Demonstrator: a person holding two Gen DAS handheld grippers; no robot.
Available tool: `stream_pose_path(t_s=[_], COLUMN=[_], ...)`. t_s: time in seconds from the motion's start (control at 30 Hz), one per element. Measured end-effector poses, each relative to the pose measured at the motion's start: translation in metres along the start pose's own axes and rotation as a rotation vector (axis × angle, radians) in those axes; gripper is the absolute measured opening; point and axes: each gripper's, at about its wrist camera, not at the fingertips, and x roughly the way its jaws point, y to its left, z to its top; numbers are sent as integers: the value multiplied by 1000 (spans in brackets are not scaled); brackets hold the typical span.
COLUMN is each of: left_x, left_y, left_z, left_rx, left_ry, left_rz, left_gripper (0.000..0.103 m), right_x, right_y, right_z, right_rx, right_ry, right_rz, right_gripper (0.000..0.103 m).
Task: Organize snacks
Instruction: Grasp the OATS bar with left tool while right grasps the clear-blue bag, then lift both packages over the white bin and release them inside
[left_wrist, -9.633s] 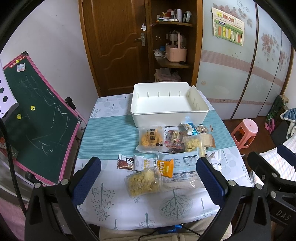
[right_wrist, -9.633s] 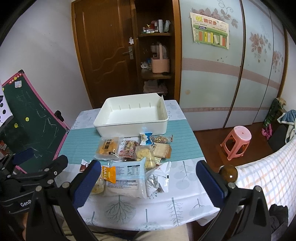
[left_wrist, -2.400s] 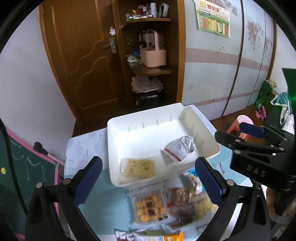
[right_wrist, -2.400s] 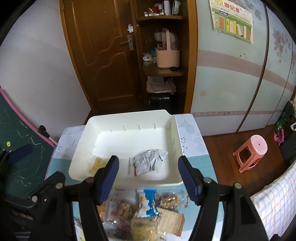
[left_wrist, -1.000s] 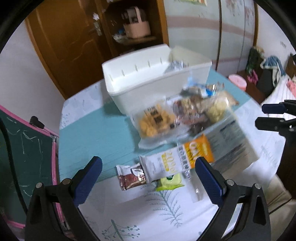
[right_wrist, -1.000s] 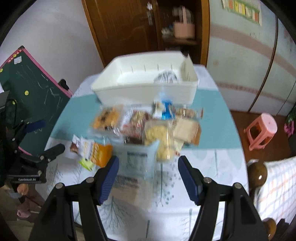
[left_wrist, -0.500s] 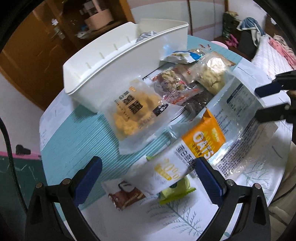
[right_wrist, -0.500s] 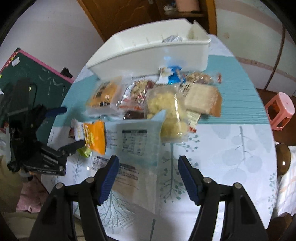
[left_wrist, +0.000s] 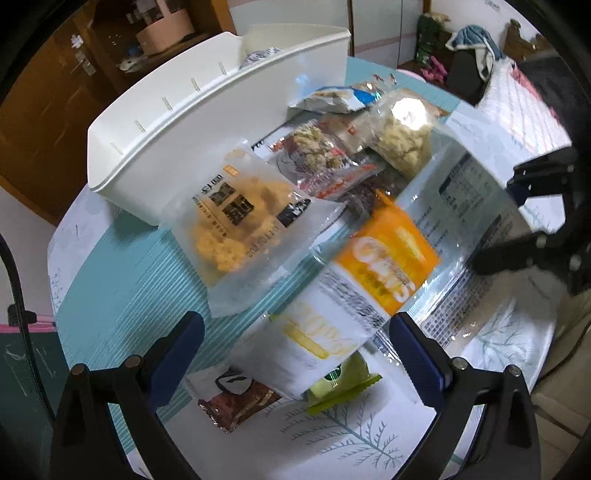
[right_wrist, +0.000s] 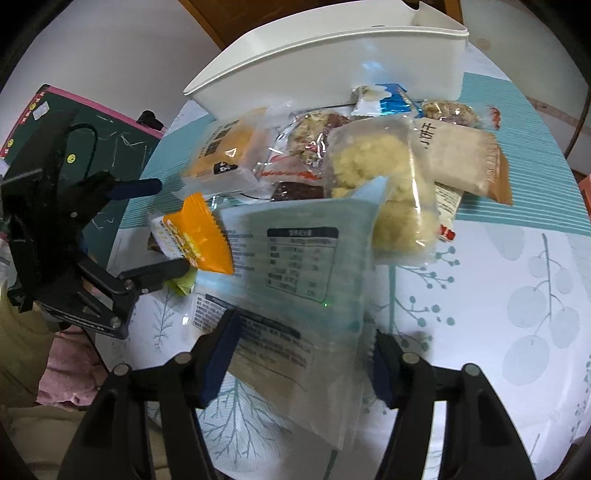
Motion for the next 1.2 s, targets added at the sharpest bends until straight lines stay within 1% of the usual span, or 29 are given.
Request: stream_pose_path(t_s=[0.03, 0.07, 0.1, 0.13, 0.17, 0.2, 0.23, 0.3, 0.43, 0.63, 0.73, 0.87, 0.97, 1.1, 1.2], left_x=[2, 4, 7, 10, 13, 15, 15, 12, -4, -46, -67, -95, -117, -148, -170], left_y=[-3, -6, -9, -12, -13, -14, -15, -14, -3, 21, 28, 32, 33, 42, 46], left_z=[0, -1, -1, -1, -1, 0, 0, 1, 2, -3, -5, -1, 6, 23, 37], left_rx=[12, 21, 29, 33, 34, 27, 21, -6, -90, -259, -320, -349, -353, -377, -385], left_ry=[5, 12, 24, 38, 54, 64, 66, 61, 32, -55, -92, -149, -201, -261, -304], left_rz=[11, 19, 28, 37, 41, 44, 49, 55, 55, 22, 20, 27, 37, 42, 68], left_gripper=[96, 93, 81, 63, 55, 48, 45, 41, 37, 37, 37, 36, 37, 37, 37], right_x=[-1, -3, -5, -6, -8, -10, -12, -15, -24, -53, -73, -100, -117, -139, -159], right_y=[0, 0, -2, -2, -4, -5, -6, -5, 6, 27, 39, 52, 67, 84, 93], right_z=[0, 1, 1, 1, 1, 0, 0, -1, -4, 1, 4, 11, 21, 33, 44], right_rx=[-3, -3, 0, 2, 7, 11, 12, 9, -34, -102, -138, -181, -220, -266, -288], right_ry=[-2, -7, -11, -13, -16, -20, -23, -26, -53, -129, -184, -250, -300, -373, -433], right_rz=[6, 9, 20, 25, 31, 39, 47, 45, 13, -27, -58, -78, -124, -173, -199], right_gripper=[51, 50, 46, 42, 40, 36, 29, 22, 18, 14, 12, 12, 12, 12, 12])
